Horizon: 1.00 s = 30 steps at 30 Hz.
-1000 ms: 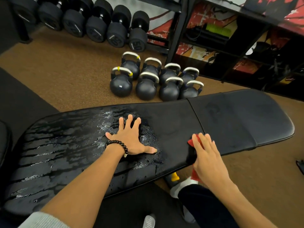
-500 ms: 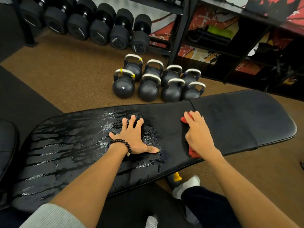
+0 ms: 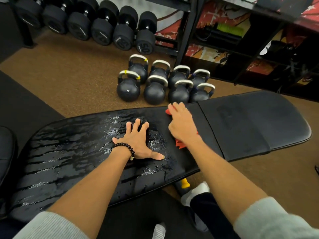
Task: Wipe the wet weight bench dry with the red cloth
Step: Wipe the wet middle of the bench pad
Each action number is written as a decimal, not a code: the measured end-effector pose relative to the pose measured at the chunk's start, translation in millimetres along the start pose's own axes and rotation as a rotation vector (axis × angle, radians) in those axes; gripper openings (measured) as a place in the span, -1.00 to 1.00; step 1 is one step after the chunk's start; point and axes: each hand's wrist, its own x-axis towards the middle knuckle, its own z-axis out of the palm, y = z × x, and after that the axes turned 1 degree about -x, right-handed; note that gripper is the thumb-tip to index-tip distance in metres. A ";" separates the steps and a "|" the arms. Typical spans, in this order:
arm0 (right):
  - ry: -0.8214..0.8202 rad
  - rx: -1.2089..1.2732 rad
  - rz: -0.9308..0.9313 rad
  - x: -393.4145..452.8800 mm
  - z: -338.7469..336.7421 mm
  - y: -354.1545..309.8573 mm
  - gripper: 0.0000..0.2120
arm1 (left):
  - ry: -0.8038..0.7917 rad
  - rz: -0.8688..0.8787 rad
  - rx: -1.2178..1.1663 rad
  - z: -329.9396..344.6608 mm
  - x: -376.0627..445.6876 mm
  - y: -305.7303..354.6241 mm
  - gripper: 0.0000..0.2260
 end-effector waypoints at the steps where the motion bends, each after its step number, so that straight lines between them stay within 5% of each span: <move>1: -0.019 0.011 -0.109 -22.2 4.4 -10.2 -0.40 | -0.003 0.009 0.002 -0.5 0.3 -1.5 0.31; 5: -0.105 0.020 -0.345 -104.5 -1.6 8.6 -0.41 | -0.020 0.030 0.000 -1.8 2.5 -4.8 0.34; 9: -0.035 -0.022 -0.055 -43.9 -12.1 60.6 -0.41 | -0.047 0.030 -0.011 -4.6 1.5 -2.5 0.35; 12: -0.054 -0.070 0.099 6.3 -5.6 38.0 -0.37 | -0.043 0.027 -0.015 -3.8 -0.3 -2.8 0.35; 16: -0.065 -0.035 -0.210 -31.4 5.1 -10.1 -0.50 | -0.015 0.025 -0.013 -2.1 -1.3 -2.8 0.34; 19: -0.059 0.046 -0.337 -84.9 -1.3 13.5 -0.60 | -0.010 0.026 -0.009 -0.2 1.2 -3.4 0.34; 25: 0.074 -0.038 0.128 3.2 -7.8 46.1 -0.59 | -0.025 0.043 -0.021 -3.0 1.0 -4.7 0.35; 30: 0.000 -0.070 -0.212 -21.2 9.3 -1.1 -0.58 | -0.007 0.023 0.009 -1.7 1.3 -4.2 0.34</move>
